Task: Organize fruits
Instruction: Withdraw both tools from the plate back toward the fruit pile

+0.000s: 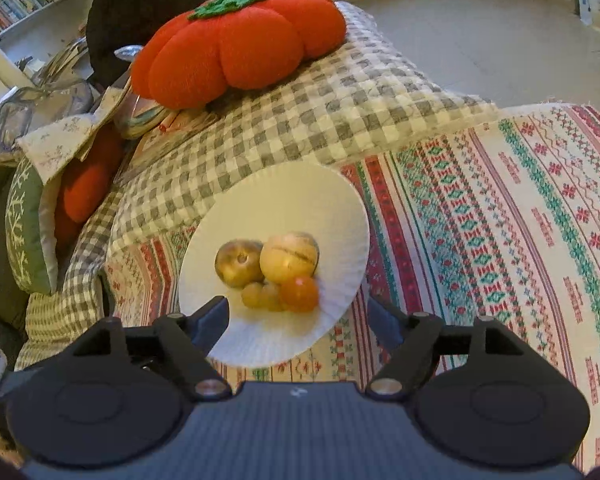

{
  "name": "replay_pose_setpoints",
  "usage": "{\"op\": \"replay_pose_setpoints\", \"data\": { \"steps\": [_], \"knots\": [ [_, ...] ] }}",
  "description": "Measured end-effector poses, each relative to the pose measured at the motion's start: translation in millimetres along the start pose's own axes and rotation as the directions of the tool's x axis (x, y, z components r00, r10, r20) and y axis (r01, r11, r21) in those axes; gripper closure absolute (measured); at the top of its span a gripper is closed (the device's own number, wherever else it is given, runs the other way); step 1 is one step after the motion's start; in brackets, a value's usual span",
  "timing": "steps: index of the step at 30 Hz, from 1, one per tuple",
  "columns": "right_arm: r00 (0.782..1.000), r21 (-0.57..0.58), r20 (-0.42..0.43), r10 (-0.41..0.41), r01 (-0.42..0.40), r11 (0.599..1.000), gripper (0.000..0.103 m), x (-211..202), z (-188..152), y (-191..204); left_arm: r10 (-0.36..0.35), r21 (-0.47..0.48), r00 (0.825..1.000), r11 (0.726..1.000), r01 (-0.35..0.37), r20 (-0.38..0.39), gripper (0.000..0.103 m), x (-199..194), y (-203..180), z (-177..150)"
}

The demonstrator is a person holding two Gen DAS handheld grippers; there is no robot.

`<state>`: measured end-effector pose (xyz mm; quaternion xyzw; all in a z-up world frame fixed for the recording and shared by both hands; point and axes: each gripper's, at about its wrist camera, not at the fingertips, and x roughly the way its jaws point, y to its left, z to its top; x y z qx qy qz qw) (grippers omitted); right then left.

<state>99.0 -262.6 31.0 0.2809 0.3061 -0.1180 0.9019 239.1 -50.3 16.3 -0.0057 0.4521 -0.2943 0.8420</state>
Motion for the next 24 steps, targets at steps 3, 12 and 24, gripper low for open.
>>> {"op": "replay_pose_setpoints", "data": {
  "steps": [3,12,24],
  "knots": [
    [1.000,-0.030,-0.016,-0.004,0.003,1.000,0.027,-3.6,-12.9,3.5,0.009,0.014,1.000,1.000,-0.008,-0.012,0.027,-10.3,4.6,-12.7],
    [0.998,-0.114,-0.063,-0.001,-0.006,0.994,0.024,-12.3,-63.2,13.0,0.058,0.048,0.997,0.997,-0.056,-0.044,0.025,-40.0,17.0,-69.2],
    [0.994,-0.080,-0.108,-0.012,0.003,0.997,0.023,-12.2,-127.0,14.1,0.057,0.184,0.984,0.983,-0.025,-0.172,0.045,-53.7,10.3,-152.0]
  ]
}}
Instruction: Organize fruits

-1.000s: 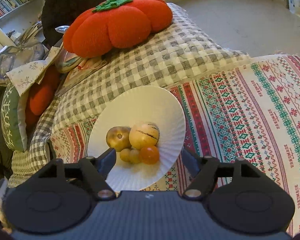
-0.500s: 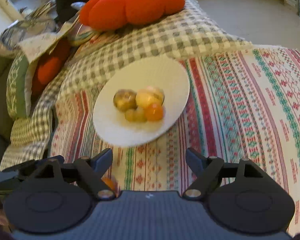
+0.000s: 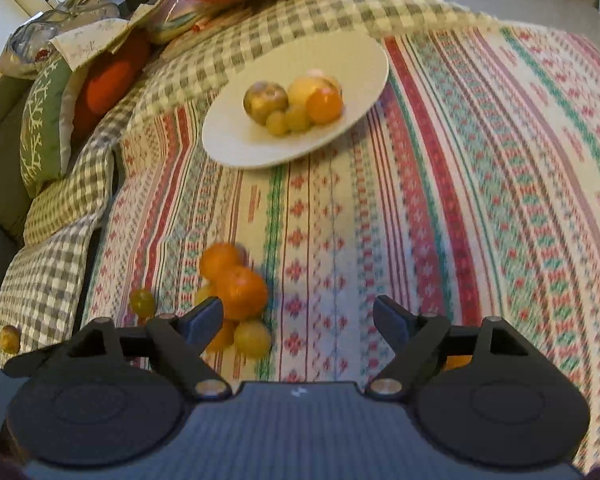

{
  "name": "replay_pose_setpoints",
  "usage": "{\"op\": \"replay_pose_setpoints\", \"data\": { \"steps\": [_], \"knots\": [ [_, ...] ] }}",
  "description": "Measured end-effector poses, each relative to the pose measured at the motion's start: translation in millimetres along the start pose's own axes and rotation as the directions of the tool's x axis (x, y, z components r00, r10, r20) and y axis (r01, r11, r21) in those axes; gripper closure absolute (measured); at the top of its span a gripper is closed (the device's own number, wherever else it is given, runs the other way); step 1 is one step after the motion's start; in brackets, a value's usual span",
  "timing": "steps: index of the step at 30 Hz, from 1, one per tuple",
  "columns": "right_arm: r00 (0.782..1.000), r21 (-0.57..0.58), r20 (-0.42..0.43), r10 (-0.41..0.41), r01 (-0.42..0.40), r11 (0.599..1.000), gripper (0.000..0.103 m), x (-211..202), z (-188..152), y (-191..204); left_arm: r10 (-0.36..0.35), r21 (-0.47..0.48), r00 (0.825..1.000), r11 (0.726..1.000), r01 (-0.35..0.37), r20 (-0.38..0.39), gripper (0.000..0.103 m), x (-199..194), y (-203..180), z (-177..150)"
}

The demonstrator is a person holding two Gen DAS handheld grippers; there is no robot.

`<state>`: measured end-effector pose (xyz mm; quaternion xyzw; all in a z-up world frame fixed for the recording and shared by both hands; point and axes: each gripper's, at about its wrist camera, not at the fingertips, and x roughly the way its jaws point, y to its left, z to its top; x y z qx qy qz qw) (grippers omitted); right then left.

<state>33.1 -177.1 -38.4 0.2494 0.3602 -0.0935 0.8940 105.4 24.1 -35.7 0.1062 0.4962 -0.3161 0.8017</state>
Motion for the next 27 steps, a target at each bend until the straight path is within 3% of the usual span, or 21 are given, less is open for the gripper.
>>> {"op": "replay_pose_setpoints", "data": {
  "steps": [5,10,13,19,27],
  "knots": [
    [1.000,-0.013,-0.025,0.001,-0.001,1.000,0.023,5.7,-17.6,5.0,0.017,0.036,1.000,0.999,-0.017,0.001,0.052,3.3,-4.6,-17.9],
    [1.000,-0.133,-0.014,0.007,-0.009,0.991,0.025,5.9,-32.0,11.9,0.035,0.083,0.998,0.996,-0.039,0.052,0.064,4.8,-9.4,-33.6],
    [0.999,-0.250,0.035,0.024,-0.015,0.968,0.031,5.6,-44.9,18.0,0.045,0.086,0.996,0.995,-0.052,0.077,0.070,8.1,-10.1,-40.5],
    [0.996,-0.403,0.060,0.059,-0.030,0.915,0.042,14.0,-59.7,33.5,0.052,0.043,0.987,0.997,-0.059,0.150,0.074,8.7,-13.4,-53.1],
    [0.996,-0.424,0.086,0.038,0.002,0.906,0.049,26.9,-59.3,40.2,0.061,0.010,0.983,0.998,-0.064,0.174,0.085,1.1,-15.5,-63.0]
  ]
}}
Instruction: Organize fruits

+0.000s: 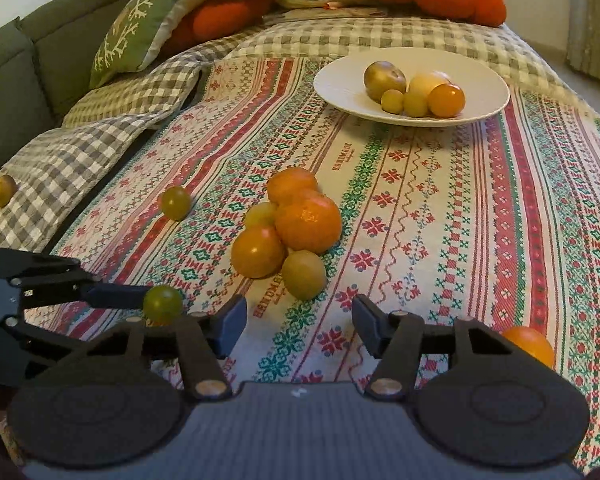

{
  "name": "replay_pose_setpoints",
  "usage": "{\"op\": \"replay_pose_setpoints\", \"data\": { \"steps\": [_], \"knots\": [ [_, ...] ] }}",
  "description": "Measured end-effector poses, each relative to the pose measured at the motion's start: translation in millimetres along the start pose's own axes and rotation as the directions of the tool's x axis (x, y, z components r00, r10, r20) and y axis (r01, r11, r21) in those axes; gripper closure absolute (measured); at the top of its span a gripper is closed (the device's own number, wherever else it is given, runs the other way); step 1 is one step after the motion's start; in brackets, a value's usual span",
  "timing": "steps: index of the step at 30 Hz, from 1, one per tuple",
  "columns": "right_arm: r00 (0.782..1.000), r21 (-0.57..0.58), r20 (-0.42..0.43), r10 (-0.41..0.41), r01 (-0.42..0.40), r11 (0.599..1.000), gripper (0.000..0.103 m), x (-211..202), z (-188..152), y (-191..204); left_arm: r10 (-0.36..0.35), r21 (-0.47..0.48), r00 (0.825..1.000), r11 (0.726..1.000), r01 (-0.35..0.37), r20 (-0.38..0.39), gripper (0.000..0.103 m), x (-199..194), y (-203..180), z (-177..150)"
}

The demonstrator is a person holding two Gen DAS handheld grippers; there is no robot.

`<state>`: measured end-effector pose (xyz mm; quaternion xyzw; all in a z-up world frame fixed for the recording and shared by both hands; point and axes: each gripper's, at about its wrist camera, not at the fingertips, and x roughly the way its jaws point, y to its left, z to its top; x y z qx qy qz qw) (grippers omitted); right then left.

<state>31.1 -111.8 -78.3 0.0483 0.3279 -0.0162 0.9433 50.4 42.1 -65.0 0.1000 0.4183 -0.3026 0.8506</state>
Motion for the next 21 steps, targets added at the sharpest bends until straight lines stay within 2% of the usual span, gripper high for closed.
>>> {"op": "replay_pose_setpoints", "data": {
  "steps": [4,11,14,19,21],
  "knots": [
    [1.000,-0.026,0.001,-0.017,0.017,1.000,0.053,4.7,0.2,5.0,0.003,-0.035,1.000,0.999,-0.003,0.004,0.090,-1.5,4.4,0.9],
    [0.999,-0.041,0.009,-0.043,0.043,0.998,0.060,10.7,2.5,7.6,0.013,-0.042,1.000,0.999,-0.012,0.007,0.097,-2.0,3.3,2.8],
    [0.999,-0.042,0.013,-0.053,0.053,0.998,0.065,12.0,3.3,7.8,0.016,-0.039,1.000,0.999,-0.016,0.008,0.098,-1.7,2.2,3.6],
    [0.998,-0.045,0.017,-0.062,0.063,0.997,0.079,11.9,3.6,7.2,0.011,-0.040,1.000,0.999,-0.011,0.009,0.098,-0.9,2.6,4.2],
    [0.998,-0.043,0.017,-0.062,0.063,0.997,0.080,11.7,3.6,6.9,0.012,-0.044,1.000,0.999,-0.011,0.010,0.098,-0.7,3.0,4.4]
  ]
}}
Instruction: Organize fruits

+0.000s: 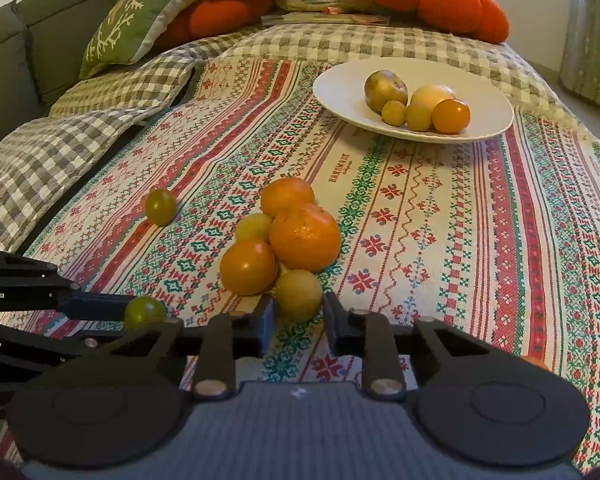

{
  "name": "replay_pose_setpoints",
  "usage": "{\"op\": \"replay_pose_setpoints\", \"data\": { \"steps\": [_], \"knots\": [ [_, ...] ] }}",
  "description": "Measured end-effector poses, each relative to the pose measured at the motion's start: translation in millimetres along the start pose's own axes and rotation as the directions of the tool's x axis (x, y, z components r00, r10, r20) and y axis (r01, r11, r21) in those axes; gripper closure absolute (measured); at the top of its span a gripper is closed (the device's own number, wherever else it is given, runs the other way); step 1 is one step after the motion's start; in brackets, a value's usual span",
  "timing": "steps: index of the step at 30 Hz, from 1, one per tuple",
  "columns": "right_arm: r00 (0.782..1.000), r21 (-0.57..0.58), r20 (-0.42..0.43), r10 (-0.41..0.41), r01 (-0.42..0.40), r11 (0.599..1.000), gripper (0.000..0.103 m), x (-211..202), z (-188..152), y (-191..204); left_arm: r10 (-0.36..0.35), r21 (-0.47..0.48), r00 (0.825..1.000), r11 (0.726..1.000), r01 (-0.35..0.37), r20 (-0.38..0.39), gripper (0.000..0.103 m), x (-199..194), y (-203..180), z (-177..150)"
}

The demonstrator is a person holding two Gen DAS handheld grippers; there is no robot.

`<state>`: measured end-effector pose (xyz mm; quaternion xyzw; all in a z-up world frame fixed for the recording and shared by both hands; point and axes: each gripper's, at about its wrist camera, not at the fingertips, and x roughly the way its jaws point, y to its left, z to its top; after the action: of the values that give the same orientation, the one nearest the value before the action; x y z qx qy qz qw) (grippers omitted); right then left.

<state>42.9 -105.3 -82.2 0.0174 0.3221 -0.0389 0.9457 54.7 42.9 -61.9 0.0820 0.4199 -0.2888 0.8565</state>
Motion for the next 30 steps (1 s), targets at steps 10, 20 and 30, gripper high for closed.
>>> {"op": "replay_pose_setpoints", "data": {
  "steps": [10,20,30],
  "knots": [
    [0.999,0.023,-0.001,0.044,-0.044,0.999,0.081,-6.9,-0.6,-1.4,0.007,-0.021,1.000,1.000,-0.006,0.010,0.098,-1.0,1.5,2.3],
    [0.991,0.146,0.018,0.132,-0.133,0.980,0.081,-21.2,-0.8,-17.4,-0.009,-0.049,0.999,0.999,0.011,0.037,0.098,-0.2,-0.1,14.1],
    [0.987,0.216,0.050,0.150,-0.157,0.964,0.081,-35.1,1.1,-35.9,-0.035,-0.036,0.997,0.999,0.037,0.065,0.098,-0.1,-9.0,33.3]
  ]
}}
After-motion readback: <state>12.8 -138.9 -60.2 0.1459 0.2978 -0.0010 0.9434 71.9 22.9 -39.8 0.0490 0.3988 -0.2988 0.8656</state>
